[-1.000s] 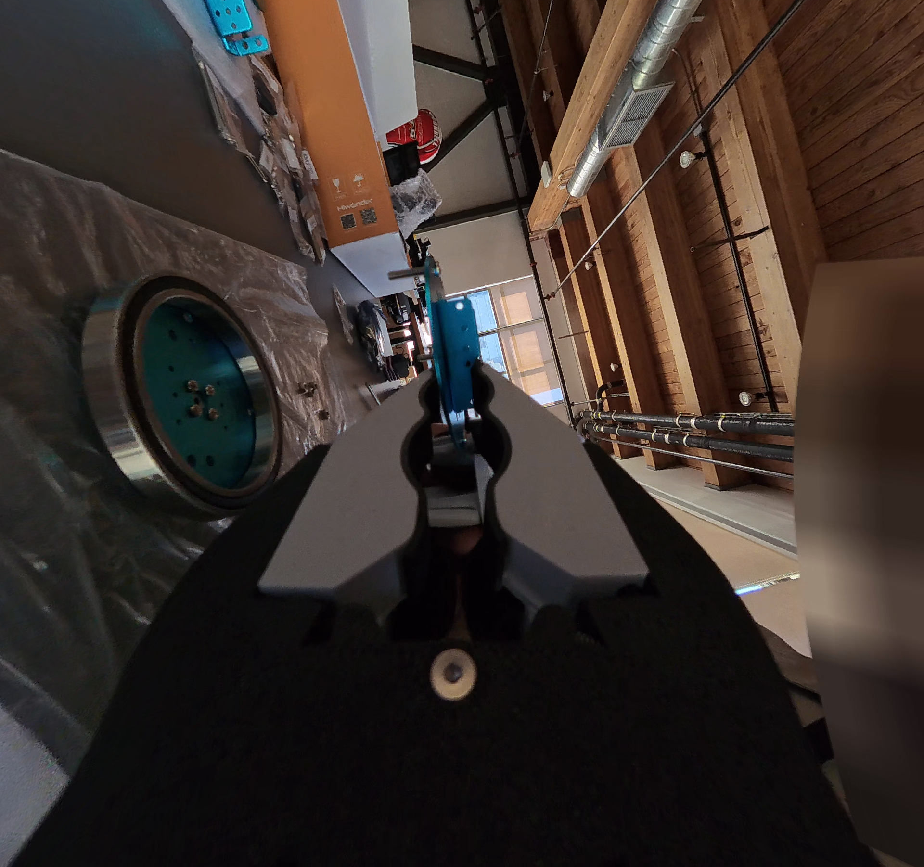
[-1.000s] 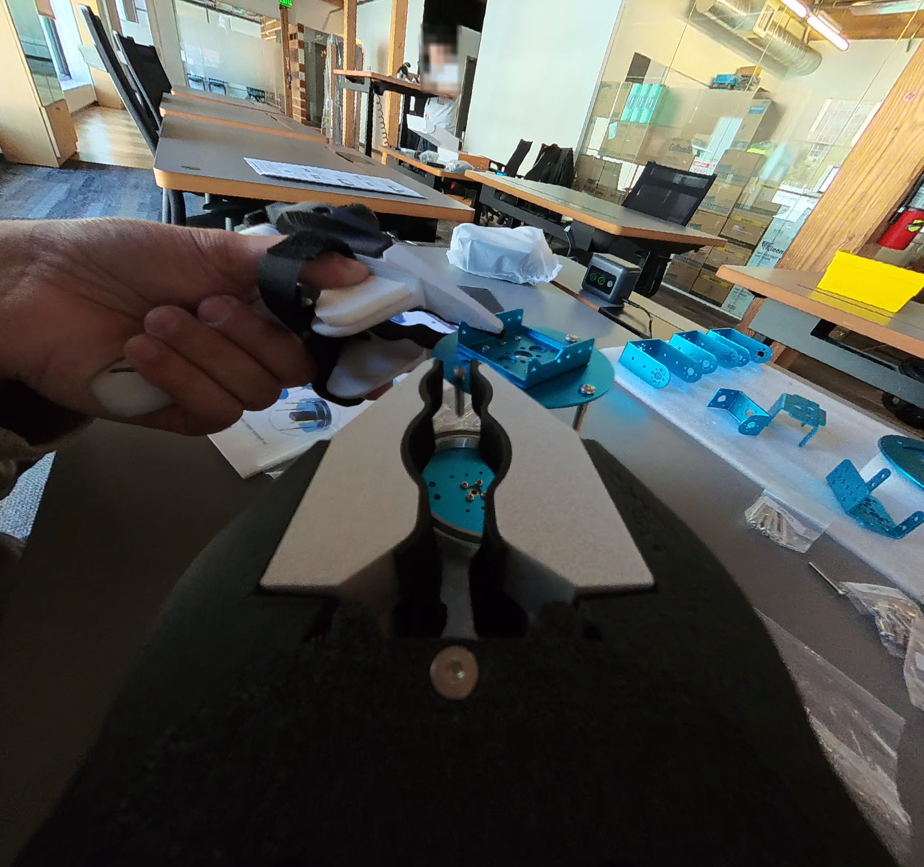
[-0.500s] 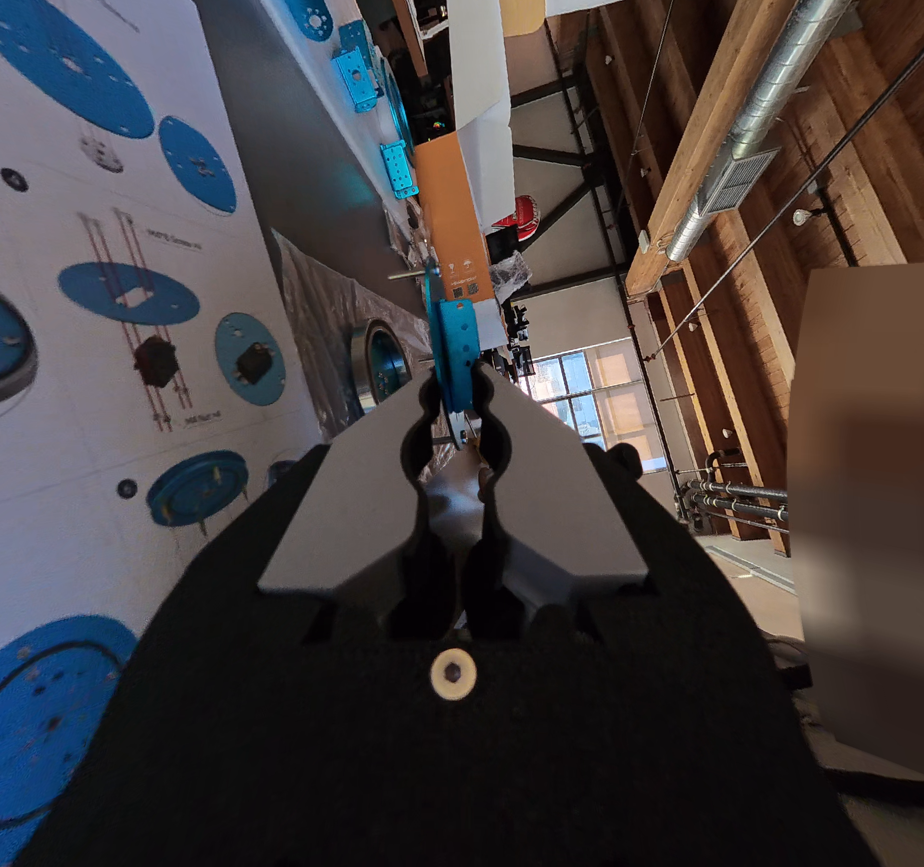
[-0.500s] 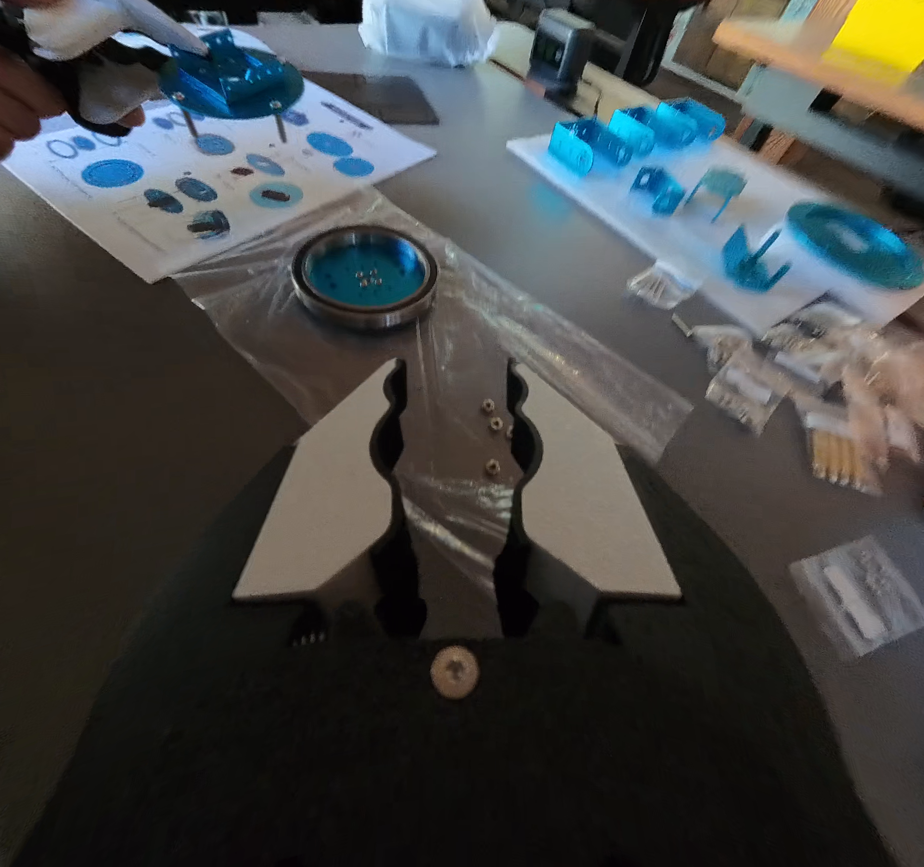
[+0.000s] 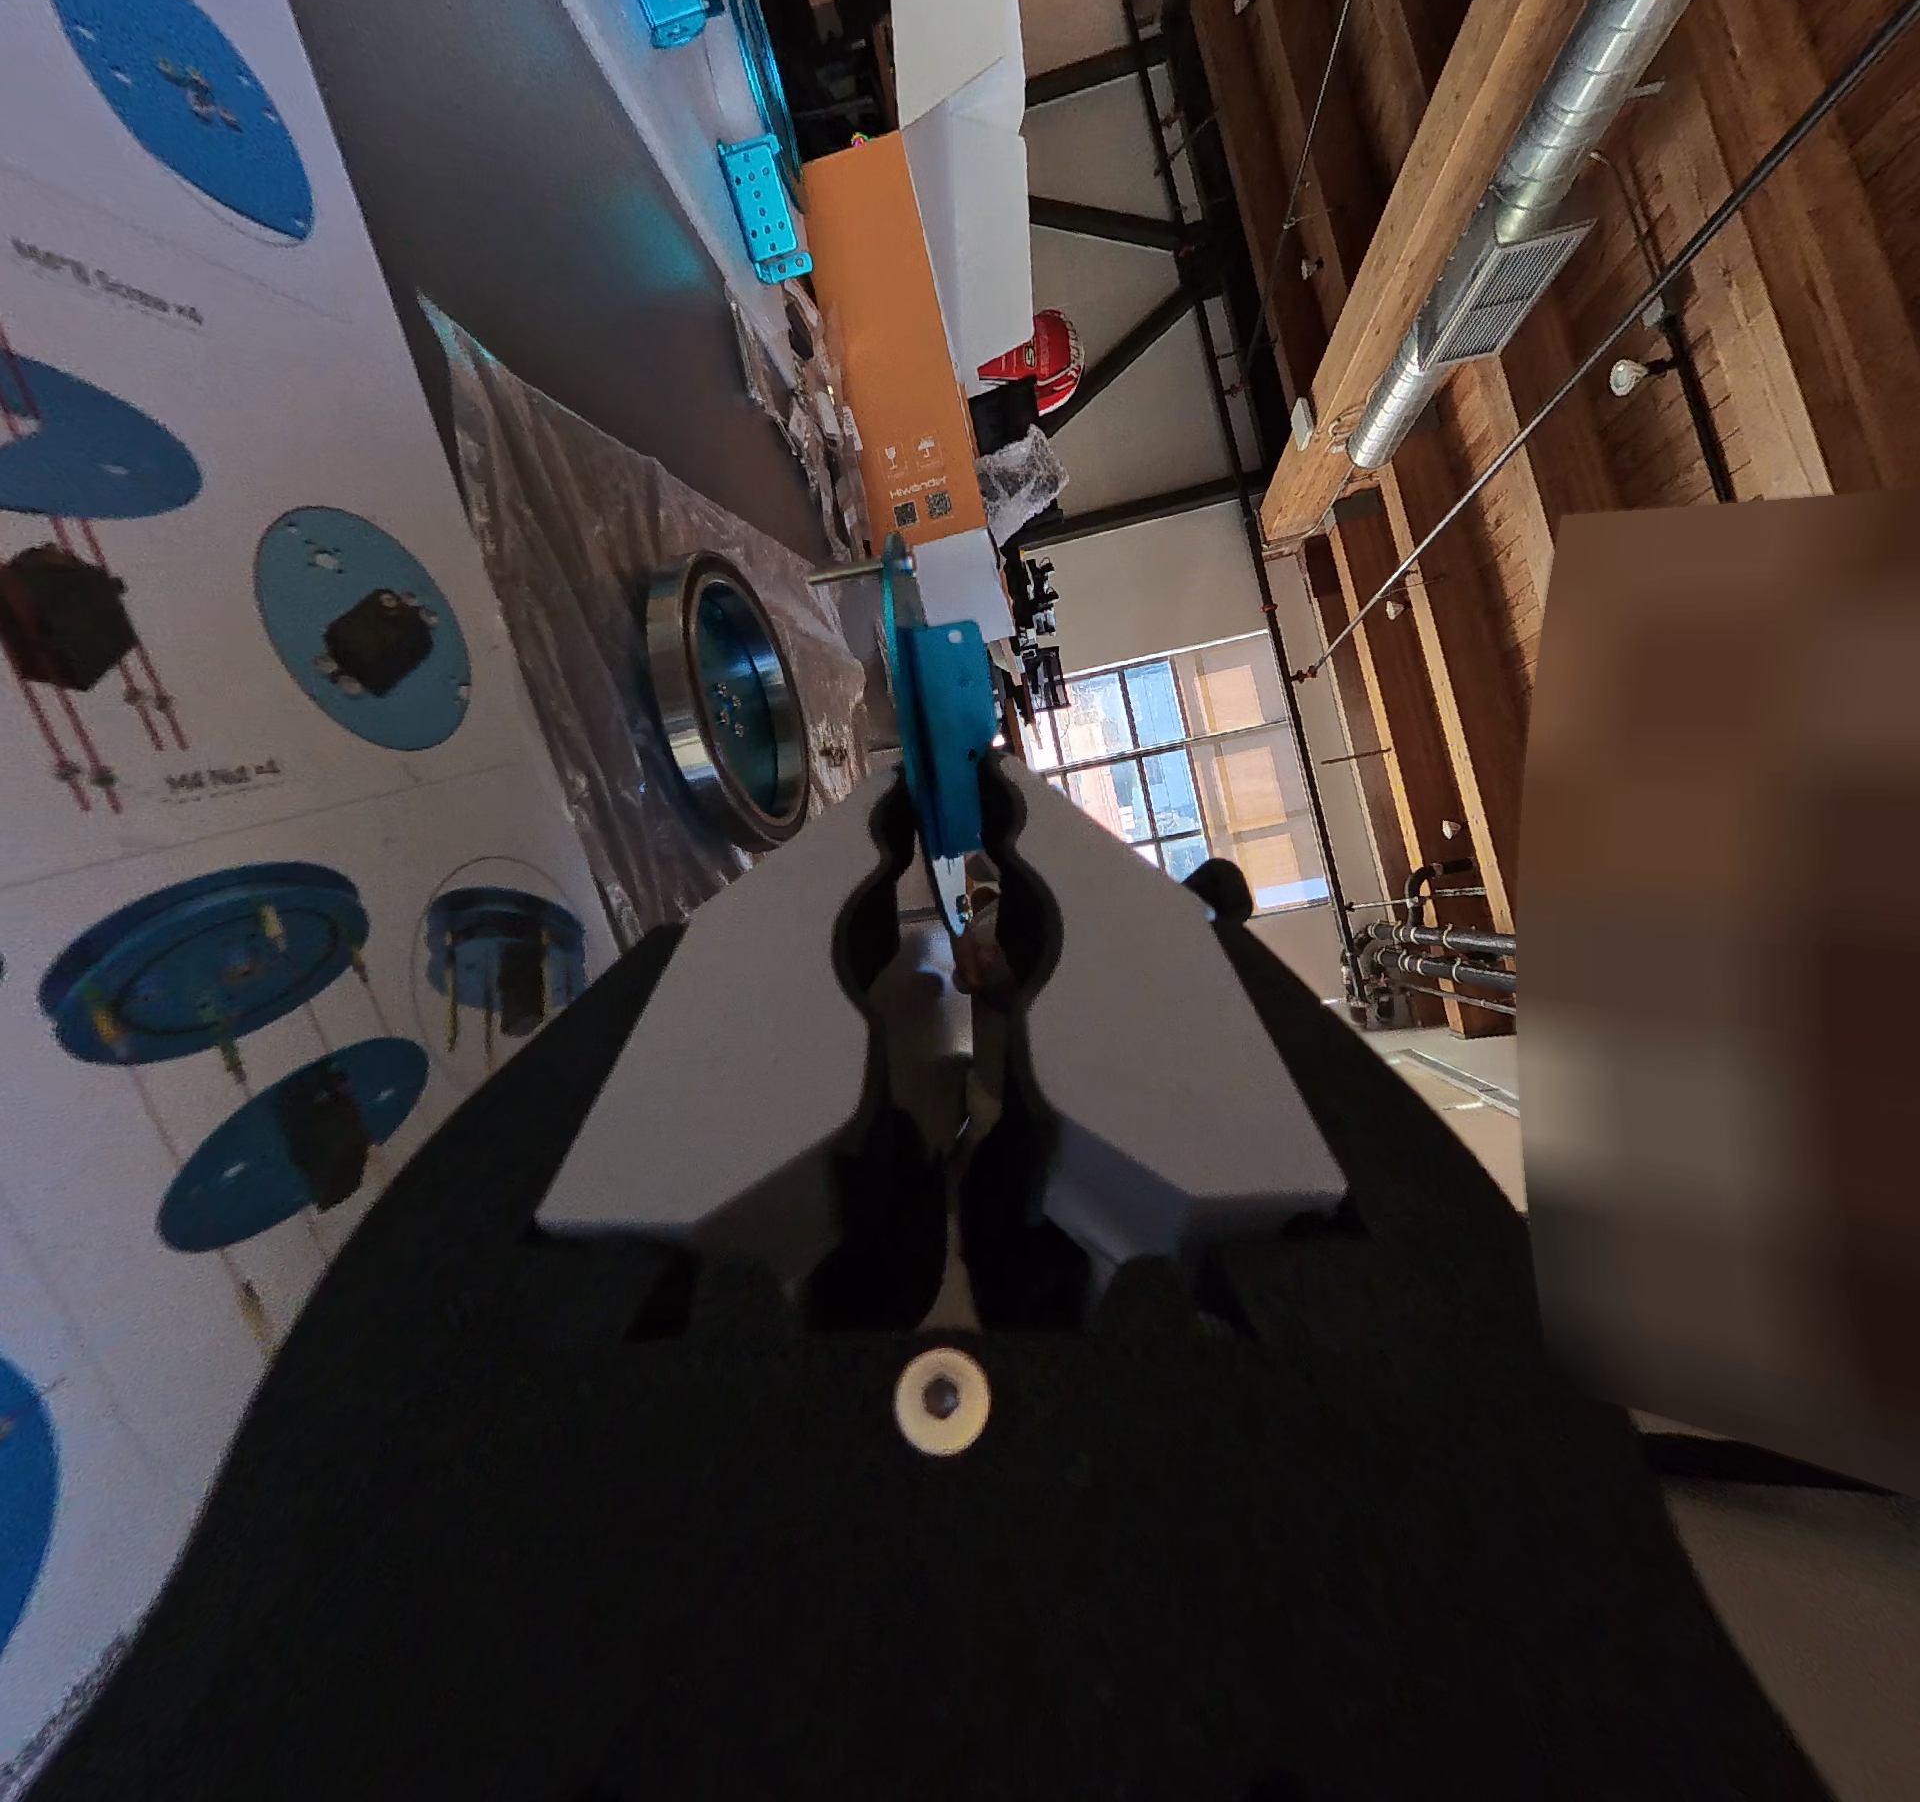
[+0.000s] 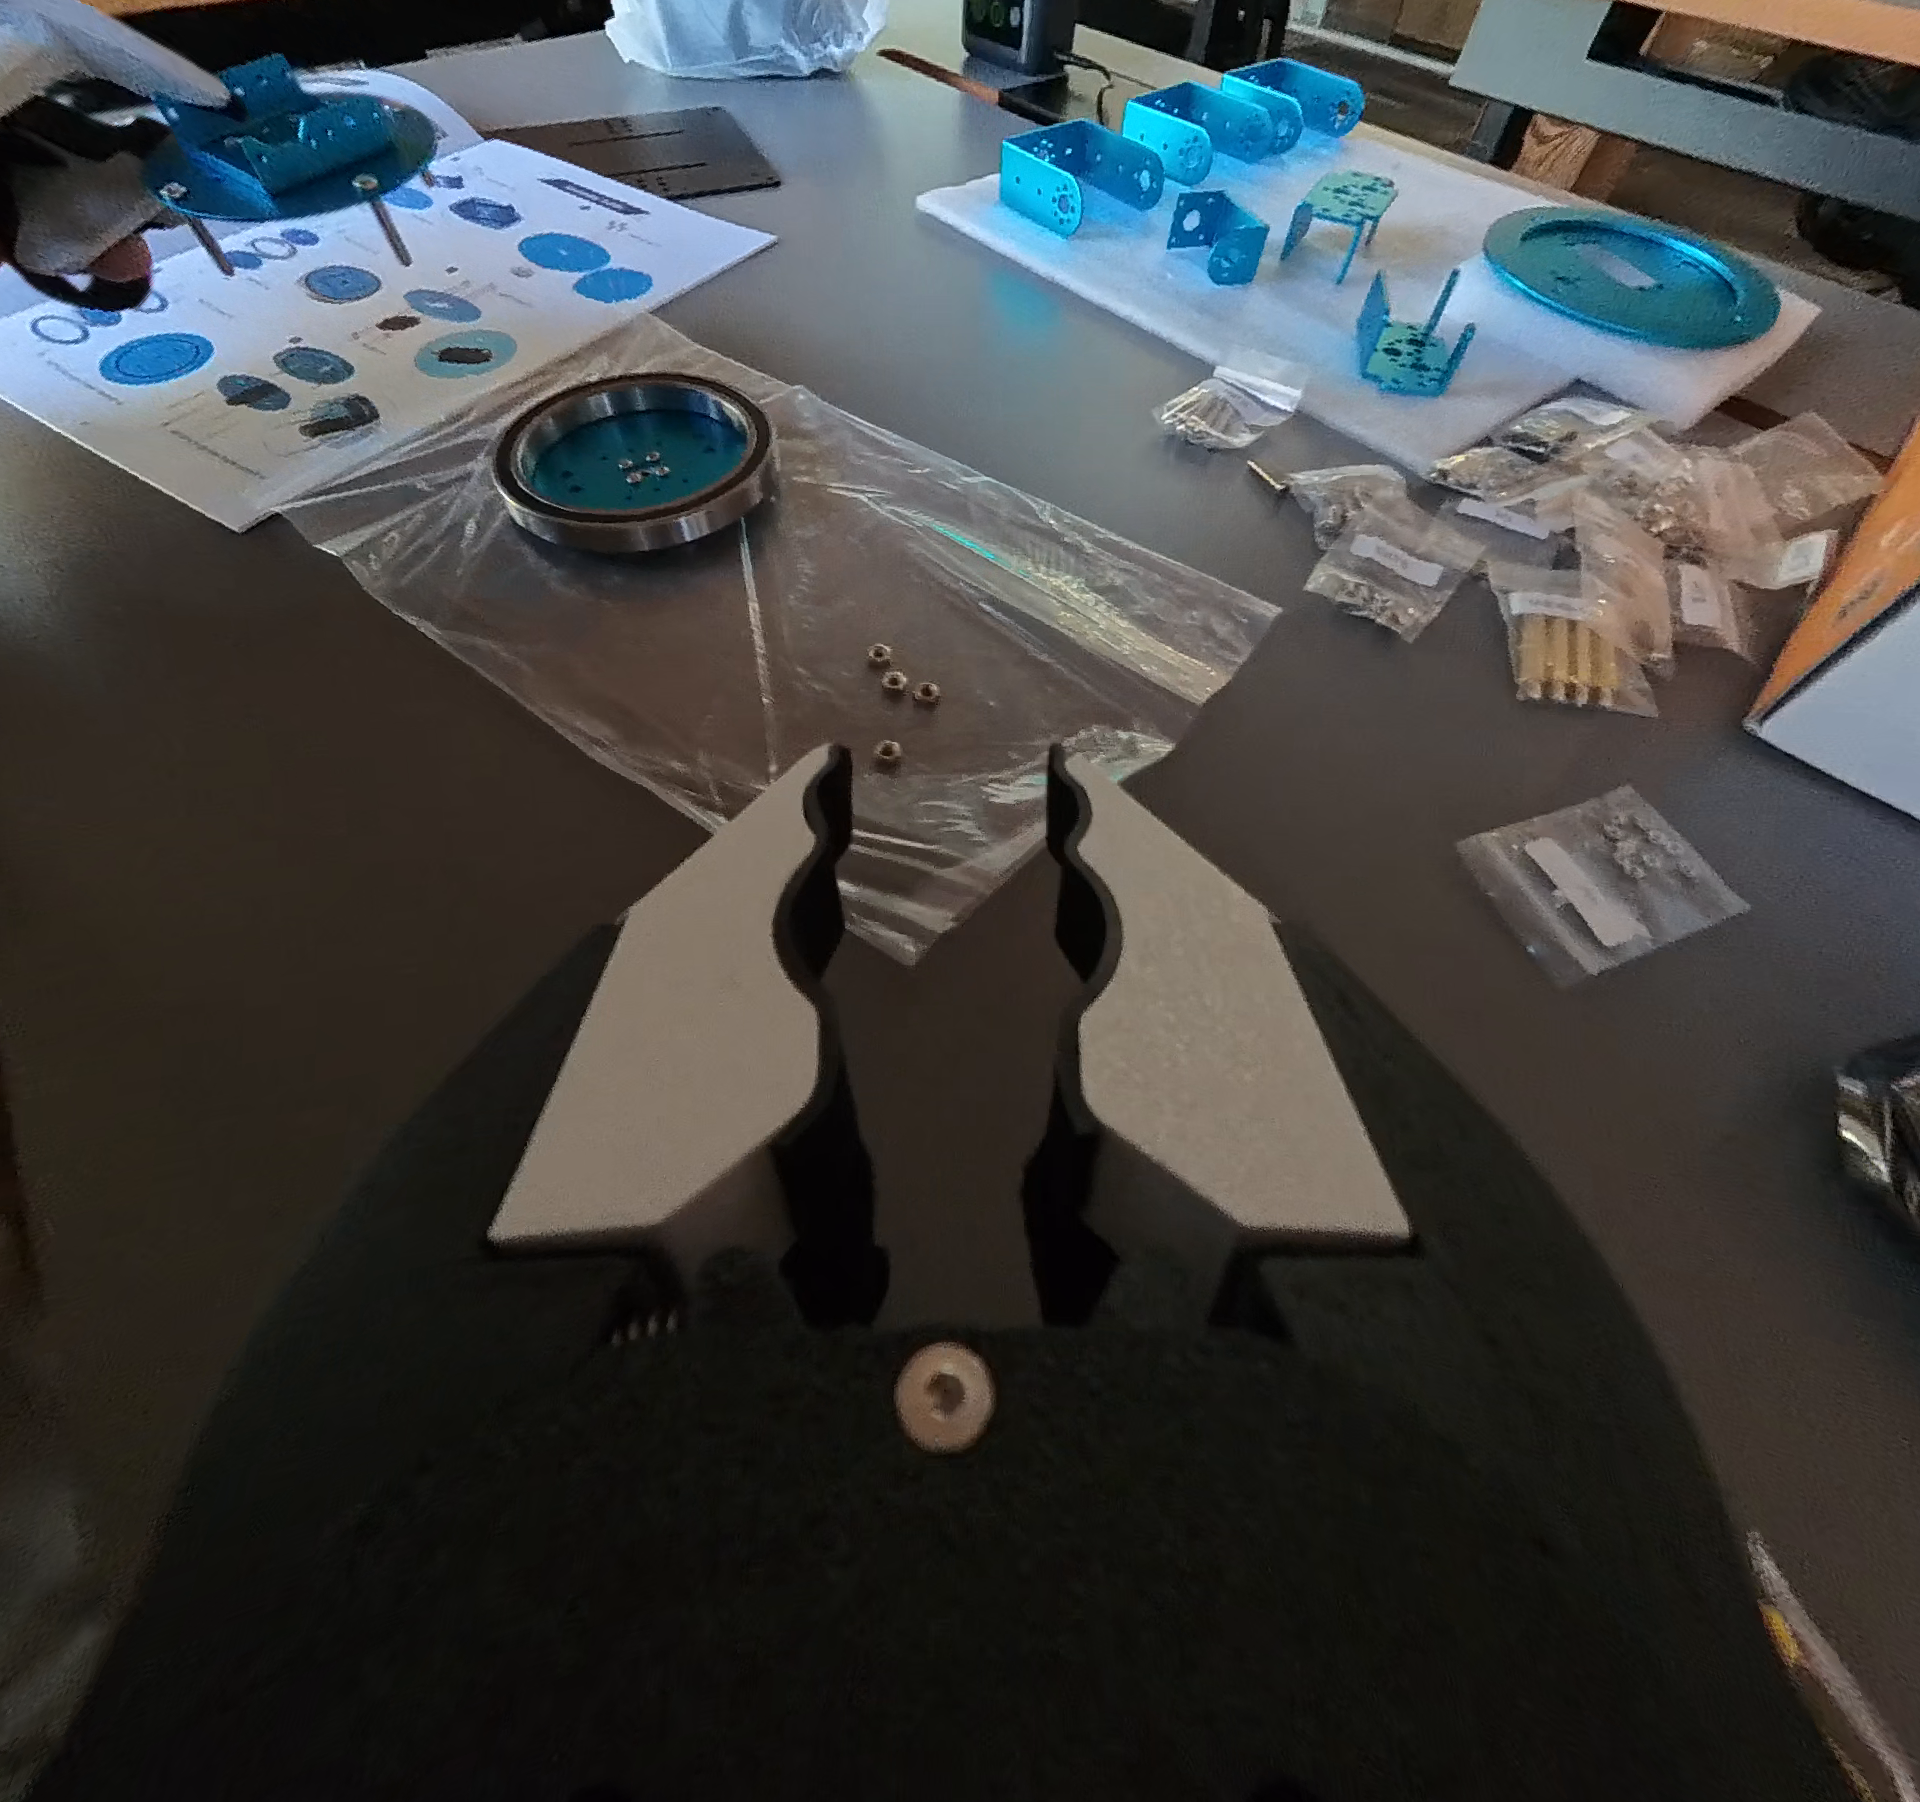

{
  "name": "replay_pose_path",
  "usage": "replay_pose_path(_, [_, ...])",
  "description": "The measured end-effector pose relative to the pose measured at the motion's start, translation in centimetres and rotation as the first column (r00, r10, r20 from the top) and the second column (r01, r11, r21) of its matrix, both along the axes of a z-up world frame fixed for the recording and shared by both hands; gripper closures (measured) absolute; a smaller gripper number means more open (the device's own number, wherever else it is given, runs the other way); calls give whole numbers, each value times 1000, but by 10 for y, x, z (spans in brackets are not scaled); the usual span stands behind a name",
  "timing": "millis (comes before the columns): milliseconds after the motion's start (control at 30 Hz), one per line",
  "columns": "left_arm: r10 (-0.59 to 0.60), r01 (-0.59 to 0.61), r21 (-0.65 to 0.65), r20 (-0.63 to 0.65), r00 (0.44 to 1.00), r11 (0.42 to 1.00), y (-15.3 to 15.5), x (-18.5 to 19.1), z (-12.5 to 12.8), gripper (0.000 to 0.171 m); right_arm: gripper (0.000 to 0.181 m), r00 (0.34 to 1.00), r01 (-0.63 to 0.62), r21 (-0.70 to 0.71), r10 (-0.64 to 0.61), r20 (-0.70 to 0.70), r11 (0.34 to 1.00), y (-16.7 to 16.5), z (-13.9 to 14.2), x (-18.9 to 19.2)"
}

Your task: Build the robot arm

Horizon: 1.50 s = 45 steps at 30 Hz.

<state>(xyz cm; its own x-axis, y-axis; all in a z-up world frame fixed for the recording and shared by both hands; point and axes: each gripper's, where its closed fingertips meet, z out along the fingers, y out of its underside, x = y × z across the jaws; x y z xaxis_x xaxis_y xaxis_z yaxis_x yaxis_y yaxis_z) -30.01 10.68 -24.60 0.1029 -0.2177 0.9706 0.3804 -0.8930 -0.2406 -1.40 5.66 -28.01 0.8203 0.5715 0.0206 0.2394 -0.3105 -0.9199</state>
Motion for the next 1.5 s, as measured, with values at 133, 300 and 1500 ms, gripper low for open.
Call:
replay_pose_path(133, [-33, 33, 2, -1, 999, 999, 2, 10, 3, 159, 142, 998, 55, 32, -54, -32, 998, 4, 3, 9])
replay_pose_path(300, [-41, 42, 17, -19, 999, 999, 8, 11, 8, 160, 146, 991, 76, 43, -71, -111, 996, 10, 11, 14])
replay_pose_path(1500, [-142, 143, 43, -19, 990, 989, 24, 52, 23, 159, 161, 932, 363, -86, -362, 31, 928, -84, -9, 101])
